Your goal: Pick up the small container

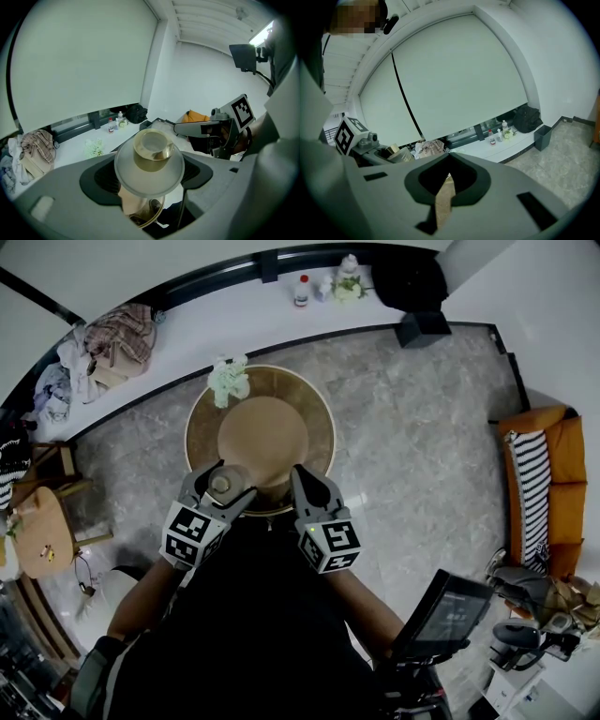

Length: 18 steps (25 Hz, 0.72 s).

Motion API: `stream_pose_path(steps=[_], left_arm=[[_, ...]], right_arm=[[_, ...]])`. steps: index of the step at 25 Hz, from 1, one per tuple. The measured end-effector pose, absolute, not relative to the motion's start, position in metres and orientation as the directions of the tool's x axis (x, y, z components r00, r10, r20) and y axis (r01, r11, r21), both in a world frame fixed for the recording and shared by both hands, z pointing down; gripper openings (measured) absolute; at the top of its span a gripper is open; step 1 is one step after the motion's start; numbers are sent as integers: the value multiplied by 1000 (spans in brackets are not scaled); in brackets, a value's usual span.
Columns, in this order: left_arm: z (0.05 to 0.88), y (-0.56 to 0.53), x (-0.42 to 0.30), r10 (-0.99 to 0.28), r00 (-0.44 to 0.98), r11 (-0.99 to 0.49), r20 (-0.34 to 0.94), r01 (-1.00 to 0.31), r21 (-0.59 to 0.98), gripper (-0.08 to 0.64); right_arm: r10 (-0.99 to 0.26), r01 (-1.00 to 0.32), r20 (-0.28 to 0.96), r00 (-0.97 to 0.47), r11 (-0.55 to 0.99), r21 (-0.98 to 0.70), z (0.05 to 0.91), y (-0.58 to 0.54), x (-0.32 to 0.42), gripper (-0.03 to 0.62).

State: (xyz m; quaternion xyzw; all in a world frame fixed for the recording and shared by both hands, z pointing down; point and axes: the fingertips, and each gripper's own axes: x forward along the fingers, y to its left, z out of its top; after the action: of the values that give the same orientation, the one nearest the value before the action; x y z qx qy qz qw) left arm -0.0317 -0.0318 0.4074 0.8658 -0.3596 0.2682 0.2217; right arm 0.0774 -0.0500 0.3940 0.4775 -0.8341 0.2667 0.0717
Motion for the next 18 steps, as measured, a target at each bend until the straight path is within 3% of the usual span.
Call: stream_pose_path(steps=[18], left_arm=[[407,-38,-27,-503,603,-649,620,-737,189,342]], right_arm=[[-765,-838,371,-526,390,-381,392,-50,80,6]])
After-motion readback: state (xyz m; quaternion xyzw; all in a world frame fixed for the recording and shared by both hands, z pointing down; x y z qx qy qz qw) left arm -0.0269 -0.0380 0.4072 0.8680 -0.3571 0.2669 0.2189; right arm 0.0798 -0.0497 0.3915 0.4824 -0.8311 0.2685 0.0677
